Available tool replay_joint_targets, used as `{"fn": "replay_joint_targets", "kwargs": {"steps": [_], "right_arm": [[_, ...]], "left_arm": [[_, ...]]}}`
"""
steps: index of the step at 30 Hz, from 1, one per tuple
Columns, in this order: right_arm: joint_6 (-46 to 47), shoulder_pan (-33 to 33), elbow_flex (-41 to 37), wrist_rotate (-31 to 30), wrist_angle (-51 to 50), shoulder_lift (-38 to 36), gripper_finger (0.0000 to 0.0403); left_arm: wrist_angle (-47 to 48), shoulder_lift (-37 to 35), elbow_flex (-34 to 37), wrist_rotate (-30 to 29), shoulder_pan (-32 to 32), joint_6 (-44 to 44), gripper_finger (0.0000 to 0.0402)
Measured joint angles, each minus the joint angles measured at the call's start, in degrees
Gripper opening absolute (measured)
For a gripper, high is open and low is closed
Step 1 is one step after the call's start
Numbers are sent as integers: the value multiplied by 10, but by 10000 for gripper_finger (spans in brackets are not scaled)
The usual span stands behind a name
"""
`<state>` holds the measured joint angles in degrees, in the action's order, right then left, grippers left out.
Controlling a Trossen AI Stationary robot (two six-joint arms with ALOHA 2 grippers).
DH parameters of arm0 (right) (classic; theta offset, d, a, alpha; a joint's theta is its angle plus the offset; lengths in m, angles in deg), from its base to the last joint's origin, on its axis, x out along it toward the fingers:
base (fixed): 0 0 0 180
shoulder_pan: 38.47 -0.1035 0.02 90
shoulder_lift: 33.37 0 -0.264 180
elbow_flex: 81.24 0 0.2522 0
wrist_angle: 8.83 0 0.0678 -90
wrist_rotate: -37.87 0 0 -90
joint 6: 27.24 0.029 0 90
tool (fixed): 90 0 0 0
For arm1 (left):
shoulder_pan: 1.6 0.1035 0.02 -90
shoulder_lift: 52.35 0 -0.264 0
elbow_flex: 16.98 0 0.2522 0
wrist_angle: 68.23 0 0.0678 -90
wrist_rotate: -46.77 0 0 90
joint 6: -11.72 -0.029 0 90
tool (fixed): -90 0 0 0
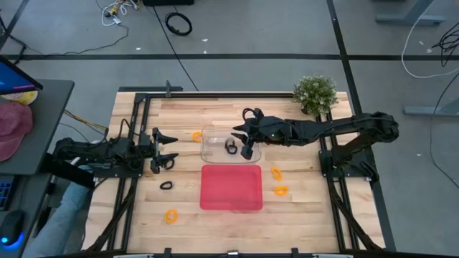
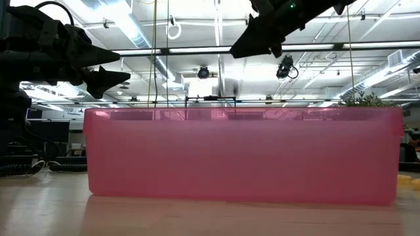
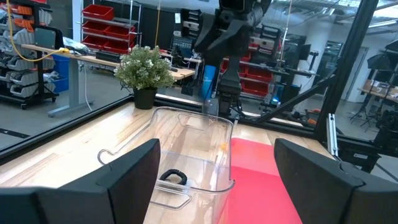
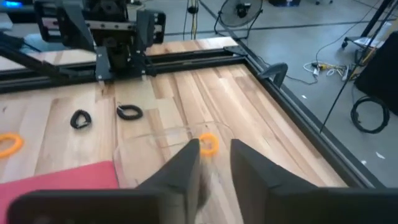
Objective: Sort spring keychains
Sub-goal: Put the black spring keychain into the transparent bin, then put the yellow spring keychain into the red bin
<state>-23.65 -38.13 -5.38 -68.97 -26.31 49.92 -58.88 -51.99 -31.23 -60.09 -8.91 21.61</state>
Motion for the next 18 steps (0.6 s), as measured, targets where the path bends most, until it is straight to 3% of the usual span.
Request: {"fn": "replay_joint_targets", "kwargs": {"steps": [5,10,18], "right_arm": [[1,0,0,0,-12,0,156],[18,-6,0,0,-87,-11,195],[92,-40,0,0,-230,-54,207]], "left_arm": [[0,0,0,0,0,0,321],[0,0,0,0,0,0,321],[0,0,0,0,0,0,321]]}}
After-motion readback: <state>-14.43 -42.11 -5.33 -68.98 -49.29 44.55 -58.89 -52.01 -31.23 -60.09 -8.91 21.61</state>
